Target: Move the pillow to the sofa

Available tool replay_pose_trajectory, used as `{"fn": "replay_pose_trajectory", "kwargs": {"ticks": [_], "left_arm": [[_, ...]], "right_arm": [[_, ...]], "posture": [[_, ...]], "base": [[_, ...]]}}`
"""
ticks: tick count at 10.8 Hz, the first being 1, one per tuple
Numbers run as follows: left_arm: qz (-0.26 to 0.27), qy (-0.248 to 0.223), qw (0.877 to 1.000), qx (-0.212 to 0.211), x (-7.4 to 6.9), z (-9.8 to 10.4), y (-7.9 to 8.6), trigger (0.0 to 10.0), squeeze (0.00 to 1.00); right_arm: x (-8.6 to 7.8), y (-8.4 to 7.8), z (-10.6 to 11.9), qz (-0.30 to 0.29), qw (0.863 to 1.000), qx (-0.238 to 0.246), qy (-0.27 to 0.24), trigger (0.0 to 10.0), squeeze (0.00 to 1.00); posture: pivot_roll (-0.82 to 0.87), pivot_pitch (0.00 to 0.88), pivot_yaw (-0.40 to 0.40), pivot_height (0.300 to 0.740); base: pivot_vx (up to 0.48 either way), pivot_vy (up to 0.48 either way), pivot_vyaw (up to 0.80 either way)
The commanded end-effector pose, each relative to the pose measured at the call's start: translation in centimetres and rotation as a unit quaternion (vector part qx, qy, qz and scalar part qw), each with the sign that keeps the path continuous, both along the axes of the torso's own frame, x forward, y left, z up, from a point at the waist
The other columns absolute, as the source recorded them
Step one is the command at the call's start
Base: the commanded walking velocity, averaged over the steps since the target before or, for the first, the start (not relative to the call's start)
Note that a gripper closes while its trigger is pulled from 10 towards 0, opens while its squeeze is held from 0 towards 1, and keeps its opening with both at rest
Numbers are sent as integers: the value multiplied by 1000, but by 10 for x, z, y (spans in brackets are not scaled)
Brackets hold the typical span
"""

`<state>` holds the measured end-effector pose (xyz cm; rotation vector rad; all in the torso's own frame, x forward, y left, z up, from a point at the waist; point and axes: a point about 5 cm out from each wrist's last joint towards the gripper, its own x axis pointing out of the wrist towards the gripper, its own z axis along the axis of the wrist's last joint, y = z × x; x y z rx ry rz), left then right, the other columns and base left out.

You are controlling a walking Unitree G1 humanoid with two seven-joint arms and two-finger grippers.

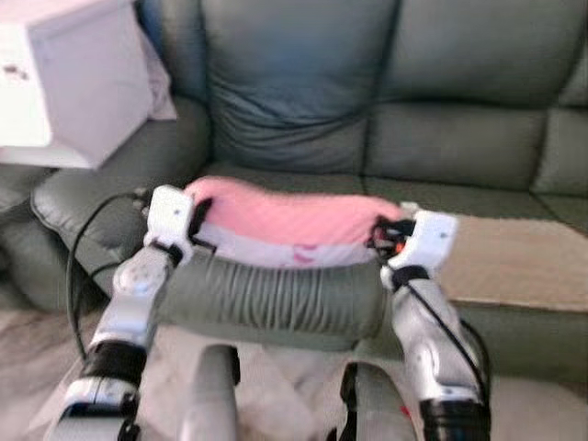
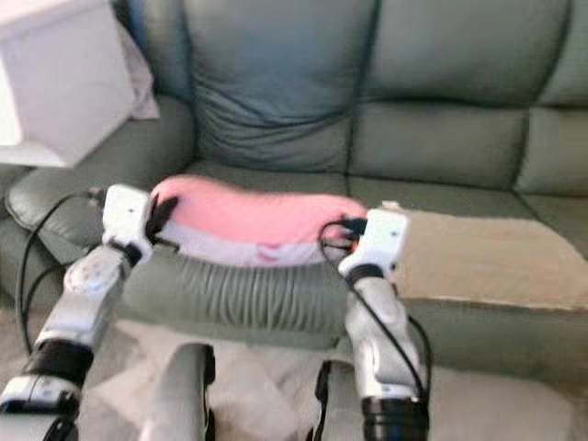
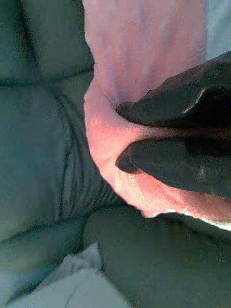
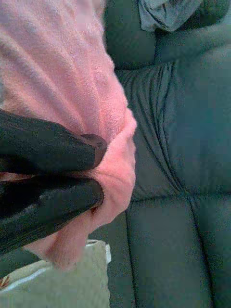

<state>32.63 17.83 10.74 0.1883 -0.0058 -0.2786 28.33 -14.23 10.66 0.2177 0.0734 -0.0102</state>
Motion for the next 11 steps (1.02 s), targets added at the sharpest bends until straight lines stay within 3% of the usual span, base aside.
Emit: {"fn": "replay_pose_trajectory", "kwargs": {"ticks": [1, 2, 8, 11], "left_arm": [[1, -19, 1000, 0, 2, 7, 1, 10000, 0], [2, -24, 1000, 0, 2, 8, 1, 10000, 0], [1, -26, 1000, 1, 2, 6, 1, 10000, 0], [9, -20, 1000, 2, 4, 5, 1, 10000, 0]], "right_arm": [[4, 2, 9, 5, 1000, 2, -20, 10000, 0], [4, 2, 9, 8, 1000, 3, -19, 10000, 0], [5, 4, 8, 18, 1000, 2, -18, 10000, 0], [4, 4, 5, 24, 1000, 2, -14, 10000, 0]], "posture": [[-13, 0, -15, 627], [-13, 0, -15, 627], [-11, 0, -16, 627], [-12, 0, -13, 627]], "base": [[0, 0, 0], [0, 0, 0], [462, 0, 0], [84, 0, 0]]}}
